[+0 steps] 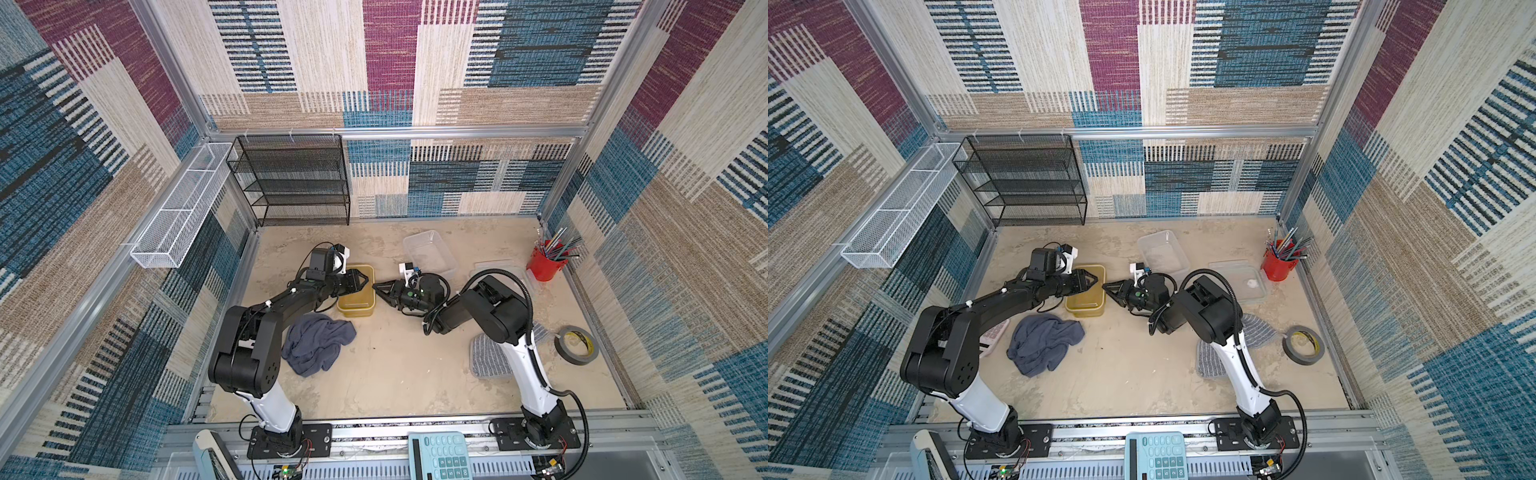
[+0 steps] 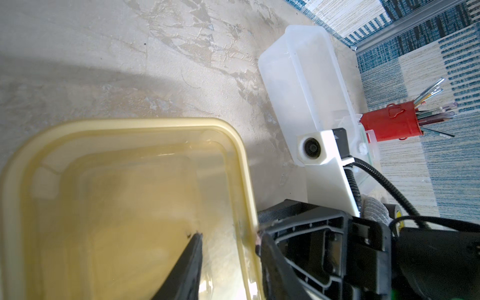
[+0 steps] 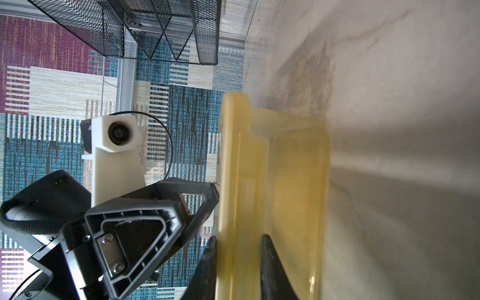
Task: Wipe the insides of the lunch boxes
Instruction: Open the fastener of the lunch box.
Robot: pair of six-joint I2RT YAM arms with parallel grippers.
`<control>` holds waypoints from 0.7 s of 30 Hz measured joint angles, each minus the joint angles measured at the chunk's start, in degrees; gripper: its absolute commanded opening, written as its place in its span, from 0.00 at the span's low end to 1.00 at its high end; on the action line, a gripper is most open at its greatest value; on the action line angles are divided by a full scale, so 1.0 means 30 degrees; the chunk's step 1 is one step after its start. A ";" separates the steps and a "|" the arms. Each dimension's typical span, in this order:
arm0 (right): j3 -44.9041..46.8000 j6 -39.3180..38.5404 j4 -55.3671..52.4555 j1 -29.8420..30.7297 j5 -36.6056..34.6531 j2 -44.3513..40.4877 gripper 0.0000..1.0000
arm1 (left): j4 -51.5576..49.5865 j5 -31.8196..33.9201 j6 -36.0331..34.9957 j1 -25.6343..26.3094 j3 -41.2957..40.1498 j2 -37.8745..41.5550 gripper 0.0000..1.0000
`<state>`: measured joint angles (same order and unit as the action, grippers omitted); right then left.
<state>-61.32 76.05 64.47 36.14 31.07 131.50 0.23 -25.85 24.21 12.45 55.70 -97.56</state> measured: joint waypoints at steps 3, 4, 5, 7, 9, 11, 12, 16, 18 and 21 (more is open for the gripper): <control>0.0000 -0.0517 -0.1049 0.0007 -0.0095 -0.0444 0.04 | 0.0029 0.0007 -0.0073 0.0000 0.0029 -0.0109 0.41; 0.0000 -0.0685 -0.1377 0.0022 -0.0175 -0.0576 0.03 | 0.0044 0.0007 -0.0080 0.0000 0.0066 -0.0153 0.41; -0.0007 -0.0874 -0.1763 0.0044 -0.0262 -0.0736 0.03 | 0.0051 0.0007 -0.0131 0.0000 0.0117 -0.0197 0.41; -0.0058 -0.1268 -0.2565 0.0051 -0.0415 -0.1049 0.02 | 0.0051 0.0022 -0.0168 0.0000 0.0131 -0.0233 0.41; -0.0182 -0.1705 -0.3555 0.0058 -0.0444 -0.1362 0.00 | 0.0036 0.0036 -0.0255 0.0000 0.0204 -0.0299 0.41; -0.0321 -0.2120 -0.4430 0.0051 -0.0576 -0.1632 0.00 | 0.0087 0.0073 -0.0532 0.0000 0.0248 -0.0393 0.41; -0.0415 -0.2317 -0.4860 0.0051 -0.0597 -0.1734 0.00 | 0.0109 0.0073 -0.0554 0.0000 0.0255 -0.0430 0.41; -0.0933 -0.2965 -0.6273 0.0051 -0.0699 -0.1953 0.00 | 0.0510 0.0087 -0.0634 0.0000 0.0299 -0.0656 0.41; -0.1355 -0.3432 -0.7315 0.0051 -0.0758 -0.2076 0.00 | 0.0648 0.0131 -0.0699 0.0000 0.0335 -0.0765 0.41; -0.1931 -0.4182 -0.8990 0.0051 -0.0976 -0.2339 0.00 | 0.0765 0.0138 -0.0772 0.0000 0.0393 -0.0882 0.41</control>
<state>-67.11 63.51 37.50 36.29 28.14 124.49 2.52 -25.43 21.89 12.45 56.88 -100.20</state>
